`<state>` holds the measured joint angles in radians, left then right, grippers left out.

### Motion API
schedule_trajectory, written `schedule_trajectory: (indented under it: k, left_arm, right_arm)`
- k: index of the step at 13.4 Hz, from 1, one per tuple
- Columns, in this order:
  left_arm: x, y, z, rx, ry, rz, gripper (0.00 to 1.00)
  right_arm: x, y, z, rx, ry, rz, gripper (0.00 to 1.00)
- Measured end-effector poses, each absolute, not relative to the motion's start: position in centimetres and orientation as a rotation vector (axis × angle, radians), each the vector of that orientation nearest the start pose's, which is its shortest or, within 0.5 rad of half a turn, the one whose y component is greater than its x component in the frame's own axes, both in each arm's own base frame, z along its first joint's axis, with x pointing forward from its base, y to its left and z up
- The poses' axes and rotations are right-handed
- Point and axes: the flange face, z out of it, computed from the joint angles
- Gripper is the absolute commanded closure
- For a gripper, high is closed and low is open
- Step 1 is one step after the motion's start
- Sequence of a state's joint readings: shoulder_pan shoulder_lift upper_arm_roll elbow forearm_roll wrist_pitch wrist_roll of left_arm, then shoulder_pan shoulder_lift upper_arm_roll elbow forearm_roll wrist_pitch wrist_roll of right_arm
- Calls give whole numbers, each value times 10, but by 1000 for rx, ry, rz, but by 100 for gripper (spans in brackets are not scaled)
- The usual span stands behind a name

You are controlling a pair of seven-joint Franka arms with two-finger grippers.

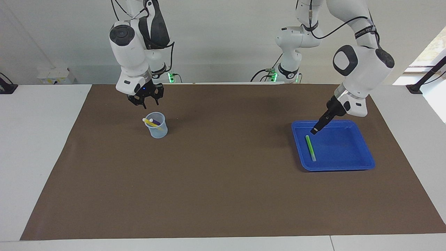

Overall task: Transfer and insert pens with both arms
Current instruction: 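Lower the purple pen into the clear cup with the right gripper, then grasp the green pen with the left gripper while the right gripper withdraws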

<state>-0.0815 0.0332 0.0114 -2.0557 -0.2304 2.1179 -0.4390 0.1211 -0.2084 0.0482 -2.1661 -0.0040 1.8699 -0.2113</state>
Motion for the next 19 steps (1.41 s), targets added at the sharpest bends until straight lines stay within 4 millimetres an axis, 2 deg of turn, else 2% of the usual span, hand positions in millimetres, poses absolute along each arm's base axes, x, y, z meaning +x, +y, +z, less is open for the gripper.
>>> schedule_trajectory:
  k: [3,4,7,10,13,16,18,19]
  left_arm:
    - [571,-46,378,-3232,-468,36,0]
    - [575,-45,362,-3224,-366,38,3]
    - [592,-43,324,-3216,-204,58,9]
    - [605,-49,312,-3214,-164,69,21]
    - [606,-49,310,-3214,-128,72,31]
    - [605,-50,307,-3214,-116,80,45]
    - [605,-50,305,-3213,-114,88,62]
    - [605,-50,303,-3213,-114,91,76]
  right_arm:
    - [480,81,505,-3080,-570,89,0]
    - [482,81,516,-3048,-537,64,0]
    - [489,73,544,-2910,-392,14,0]
    - [494,64,555,-2815,-305,18,0]
    - [496,72,553,-2797,-298,27,0]
    - [495,77,553,-2781,-270,34,0]
    - [495,79,554,-2769,-233,38,0]
    - [495,80,554,-2769,-214,42,0]
